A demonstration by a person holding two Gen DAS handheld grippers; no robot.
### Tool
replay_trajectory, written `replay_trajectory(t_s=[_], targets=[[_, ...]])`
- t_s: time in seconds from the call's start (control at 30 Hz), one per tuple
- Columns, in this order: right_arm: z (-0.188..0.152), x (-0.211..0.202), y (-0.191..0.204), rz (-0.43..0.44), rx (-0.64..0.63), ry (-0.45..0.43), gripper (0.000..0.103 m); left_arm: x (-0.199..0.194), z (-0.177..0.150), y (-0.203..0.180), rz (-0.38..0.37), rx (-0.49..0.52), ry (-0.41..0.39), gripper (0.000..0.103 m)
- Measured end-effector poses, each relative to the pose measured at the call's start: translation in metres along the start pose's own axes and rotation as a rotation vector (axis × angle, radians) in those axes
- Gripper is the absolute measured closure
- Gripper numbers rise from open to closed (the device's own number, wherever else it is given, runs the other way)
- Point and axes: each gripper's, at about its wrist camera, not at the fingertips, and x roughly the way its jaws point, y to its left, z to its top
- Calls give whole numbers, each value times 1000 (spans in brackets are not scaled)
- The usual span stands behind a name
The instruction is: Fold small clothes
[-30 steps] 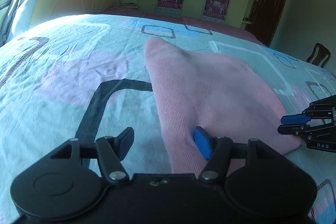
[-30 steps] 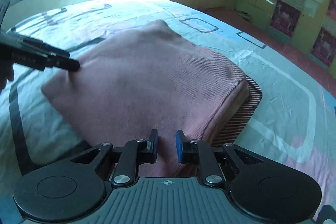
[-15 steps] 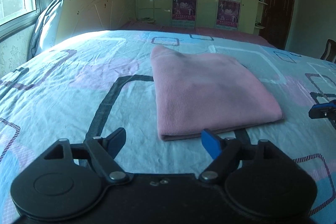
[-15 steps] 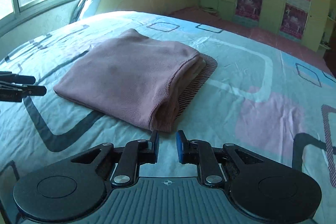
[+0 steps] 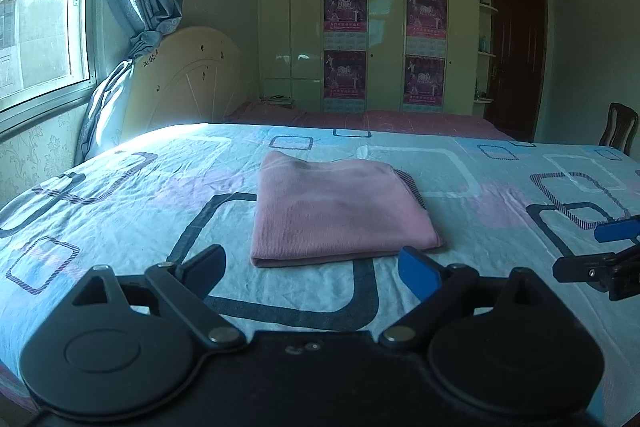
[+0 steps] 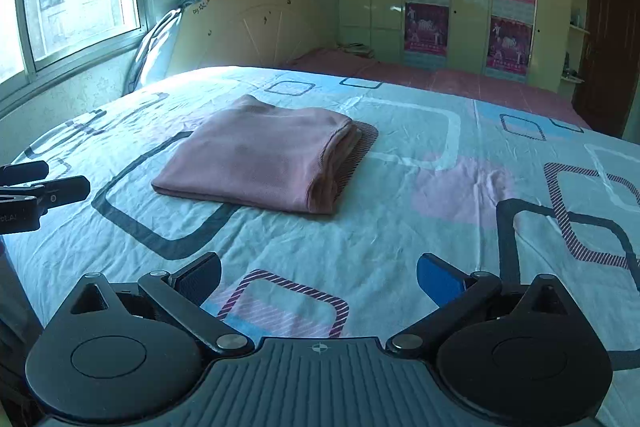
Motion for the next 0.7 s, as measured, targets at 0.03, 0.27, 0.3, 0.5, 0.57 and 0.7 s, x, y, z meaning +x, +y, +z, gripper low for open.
replay_trajectory(t_s=[0.03, 0.27, 0.3, 0.5, 0.57, 0.7], targets=[[-1, -5, 1, 3, 1, -2, 0, -6, -1, -2, 5, 2, -11, 11], [-7, -35, 7, 5, -2, -33, 0, -25, -4, -1, 26, -7, -24, 11], [-8, -38, 8, 3, -3, -35, 0, -25, -4, 0, 24, -11, -18, 11], [-10, -50, 10, -8, -3, -43, 0, -33, -6, 1, -2, -1, -13, 13], [-10, -53, 12, -7, -7, -49, 0, -37, -7, -1, 7, 8, -23, 12], [-8, -56, 14, -3, -9, -57, 0, -38, -4, -2, 17, 12, -22, 13]])
